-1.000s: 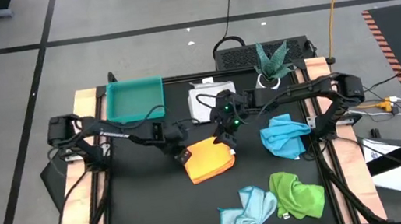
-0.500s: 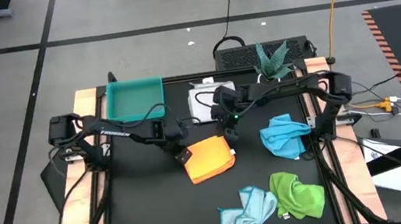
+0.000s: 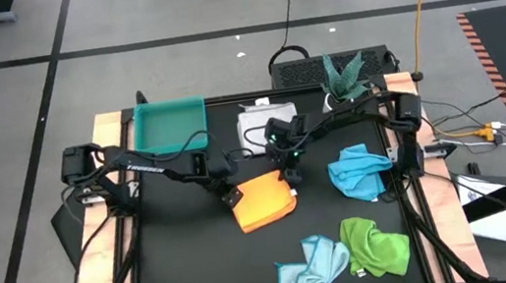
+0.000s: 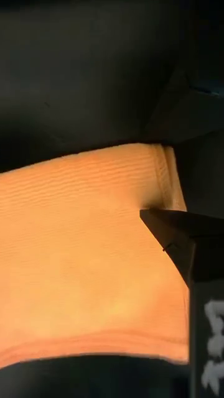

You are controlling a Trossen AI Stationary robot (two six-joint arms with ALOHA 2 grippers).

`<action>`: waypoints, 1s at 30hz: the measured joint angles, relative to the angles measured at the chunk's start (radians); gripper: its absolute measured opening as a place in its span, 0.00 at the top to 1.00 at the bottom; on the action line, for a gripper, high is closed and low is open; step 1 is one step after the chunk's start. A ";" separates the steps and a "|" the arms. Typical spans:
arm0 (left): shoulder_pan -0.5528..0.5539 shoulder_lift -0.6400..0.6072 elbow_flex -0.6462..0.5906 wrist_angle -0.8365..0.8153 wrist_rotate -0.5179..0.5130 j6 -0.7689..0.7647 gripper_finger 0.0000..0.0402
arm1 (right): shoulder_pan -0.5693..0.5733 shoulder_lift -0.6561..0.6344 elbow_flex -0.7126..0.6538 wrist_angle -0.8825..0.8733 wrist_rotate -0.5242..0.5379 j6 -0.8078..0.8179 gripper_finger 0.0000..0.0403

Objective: Fold microfiber towels
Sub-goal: Stack the folded orange microfiber towel on top of the folded gray microfiber towel

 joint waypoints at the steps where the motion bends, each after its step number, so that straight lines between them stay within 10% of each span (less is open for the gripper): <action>1: 0.000 0.000 0.000 0.003 0.003 0.000 0.46 | 0.003 0.003 0.001 0.002 0.000 0.000 0.58; 7: -0.012 0.000 0.000 0.006 0.026 -0.021 0.49 | 0.007 0.010 0.000 0.027 0.000 0.048 0.62; 20: -0.080 0.000 0.000 0.007 -0.026 0.007 0.97 | 0.009 0.013 -0.003 0.055 0.001 0.080 0.96; 30: -0.086 0.000 0.000 0.007 -0.135 -0.032 0.99 | 0.061 -0.083 -0.004 0.065 0.093 0.110 0.99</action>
